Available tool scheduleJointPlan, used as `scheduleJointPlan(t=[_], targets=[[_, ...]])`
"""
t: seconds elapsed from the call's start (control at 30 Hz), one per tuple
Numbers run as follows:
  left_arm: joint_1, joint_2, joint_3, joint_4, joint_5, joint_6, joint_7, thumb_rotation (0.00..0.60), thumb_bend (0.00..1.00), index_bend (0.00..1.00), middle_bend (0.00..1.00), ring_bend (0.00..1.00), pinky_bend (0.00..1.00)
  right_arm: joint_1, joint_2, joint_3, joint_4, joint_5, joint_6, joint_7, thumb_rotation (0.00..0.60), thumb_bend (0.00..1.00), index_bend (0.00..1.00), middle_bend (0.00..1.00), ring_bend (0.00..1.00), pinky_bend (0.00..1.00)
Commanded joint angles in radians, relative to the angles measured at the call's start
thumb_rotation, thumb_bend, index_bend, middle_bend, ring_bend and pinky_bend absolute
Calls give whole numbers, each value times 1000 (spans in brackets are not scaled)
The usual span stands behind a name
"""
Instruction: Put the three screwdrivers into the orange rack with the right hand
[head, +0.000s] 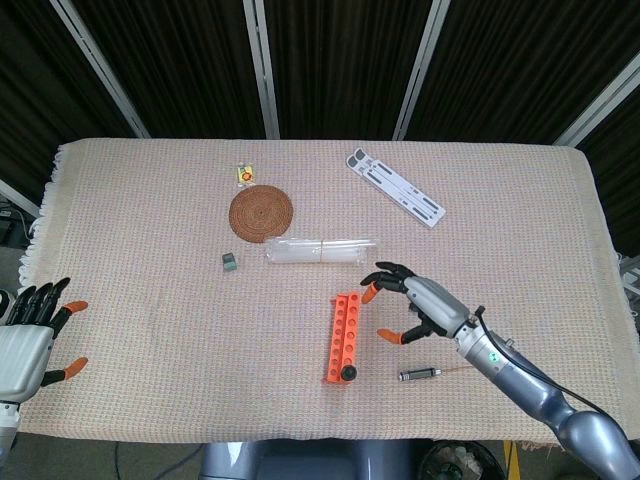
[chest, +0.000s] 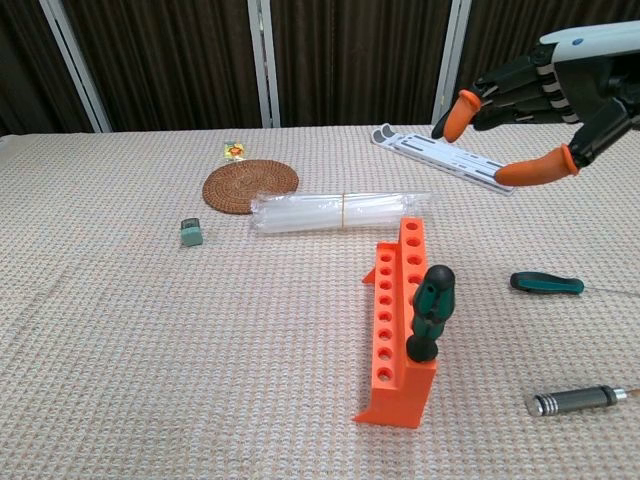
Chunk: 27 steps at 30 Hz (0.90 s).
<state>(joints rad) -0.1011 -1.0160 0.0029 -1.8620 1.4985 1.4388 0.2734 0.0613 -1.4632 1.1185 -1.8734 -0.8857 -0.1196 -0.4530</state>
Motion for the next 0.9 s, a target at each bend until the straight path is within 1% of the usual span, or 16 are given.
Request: scheduleJointPlan(t=[0.03, 0.07, 0.1, 0.17, 0.33, 0.37, 0.4, 0.5, 0.67, 0.8, 0.87, 0.9], targets=[[0, 0, 0, 1, -2, 0, 0, 600, 139, 252, 0, 0, 0, 55, 4, -62, 52, -128, 183, -54, 600, 235, 396, 195, 0, 0], [0, 0, 0, 1, -3, -1, 0, 600, 138, 252, 0, 0, 0, 68, -1, -85, 73, -157, 230, -70, 600, 236, 399, 194, 0, 0], [0, 1, 0, 1, -3, -1, -1, 600, 138, 252, 0, 0, 0, 76, -5, -97, 84, -169, 253, -77, 600, 235, 399, 193, 0, 0], [1, 2, 0, 0, -2, 0, 0, 600, 137, 253, 0, 0, 0, 113, -20, -155, 135, -220, 357, -105, 600, 236, 399, 191, 0, 0], [3, 6, 0, -1, -3, 3, 1, 600, 136, 253, 0, 0, 0, 178, -36, -264, 230, -312, 530, -186, 600, 236, 399, 181, 0, 0], [4, 7, 0, -2, -3, 3, 2, 600, 136, 253, 0, 0, 0, 195, -40, -293, 251, -331, 573, -211, 600, 236, 398, 178, 0, 0], [4, 7, 0, -2, -4, 3, 2, 600, 137, 253, 0, 0, 0, 200, -41, -303, 258, -338, 587, -220, 600, 236, 398, 177, 0, 0], [2, 7, 0, -4, -4, 0, 5, 600, 136, 254, 0, 0, 0, 237, -43, -370, 305, -364, 663, -289, 600, 235, 398, 171, 0, 0], [0, 5, 0, -5, -3, -4, 8, 600, 138, 254, 0, 0, 0, 284, -38, -453, 337, -339, 718, -373, 600, 235, 399, 162, 0, 0], [-1, 3, 0, -3, -7, -8, 8, 600, 137, 254, 0, 0, 0, 334, -19, -527, 333, -258, 743, -417, 600, 231, 406, 159, 0, 0], [-1, 3, 0, -2, -9, -9, 8, 600, 137, 253, 0, 0, 0, 353, -9, -556, 328, -219, 748, -425, 600, 204, 409, 158, 0, 0], [-1, 4, 0, -2, -11, -10, 8, 600, 138, 254, 0, 0, 0, 369, -2, -579, 324, -191, 752, -430, 600, 184, 412, 158, 0, 0]])
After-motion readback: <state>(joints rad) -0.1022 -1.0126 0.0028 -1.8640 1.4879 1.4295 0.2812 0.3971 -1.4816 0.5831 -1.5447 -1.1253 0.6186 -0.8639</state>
